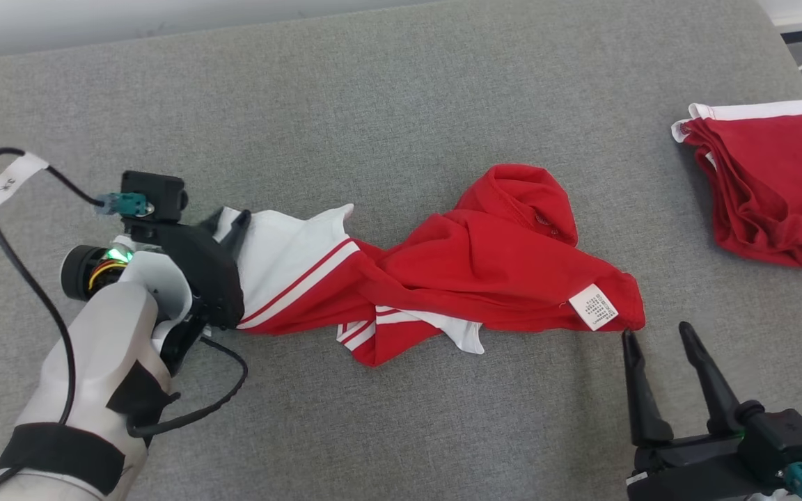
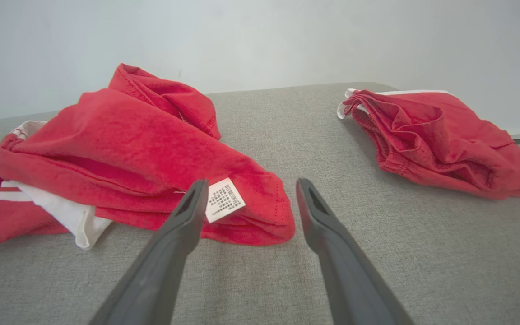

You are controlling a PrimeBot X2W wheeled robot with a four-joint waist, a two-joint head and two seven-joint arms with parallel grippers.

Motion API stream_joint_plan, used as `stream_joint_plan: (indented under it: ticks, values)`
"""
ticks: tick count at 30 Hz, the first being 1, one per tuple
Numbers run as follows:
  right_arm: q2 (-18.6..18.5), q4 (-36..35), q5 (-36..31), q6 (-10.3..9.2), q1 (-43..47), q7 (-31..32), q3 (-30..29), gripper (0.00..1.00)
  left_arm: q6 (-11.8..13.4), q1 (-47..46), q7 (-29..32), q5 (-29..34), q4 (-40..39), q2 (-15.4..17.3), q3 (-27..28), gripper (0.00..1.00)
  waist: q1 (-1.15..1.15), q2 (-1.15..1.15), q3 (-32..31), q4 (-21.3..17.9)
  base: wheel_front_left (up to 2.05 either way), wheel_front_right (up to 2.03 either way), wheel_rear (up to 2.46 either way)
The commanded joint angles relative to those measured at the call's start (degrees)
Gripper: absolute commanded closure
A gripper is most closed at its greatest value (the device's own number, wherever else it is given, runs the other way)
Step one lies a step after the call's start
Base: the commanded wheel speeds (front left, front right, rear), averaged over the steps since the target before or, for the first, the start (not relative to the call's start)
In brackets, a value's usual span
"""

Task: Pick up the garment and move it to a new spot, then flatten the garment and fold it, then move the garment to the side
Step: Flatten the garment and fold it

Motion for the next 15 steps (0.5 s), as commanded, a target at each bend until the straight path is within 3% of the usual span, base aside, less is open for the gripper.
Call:
stream_joint_plan:
  ticks: [1,6,15]
  values:
    - [0.2,0.2,0.2,-0.07,-0.4,-0.4,-0.8,0.00,-0.1,0.8,1.4,-1.1,0.5,0.0,-1.9,1.00,-0.01,-0.01,0.0,0.3,0.00,0.00,0.00]
    - [0.2,1.4,1.8,-0.07,-1.0,0.4,-3.0,0.00,0.0,-0.5,1.9,-3.9,-1.2,1.8,-5.5,1.00,-0.01,-0.01,-0.2,1.1,0.00,0.00,0.00]
    - [-4.9,9.2,7.0,-0.07,-6.3,2.4,-3.3,0.00,0.0,-2.8,-0.6,-5.8,-1.5,3.4,-8.7,1.00,-0.01,-0.01,0.0,2.4,0.00,0.00,0.00]
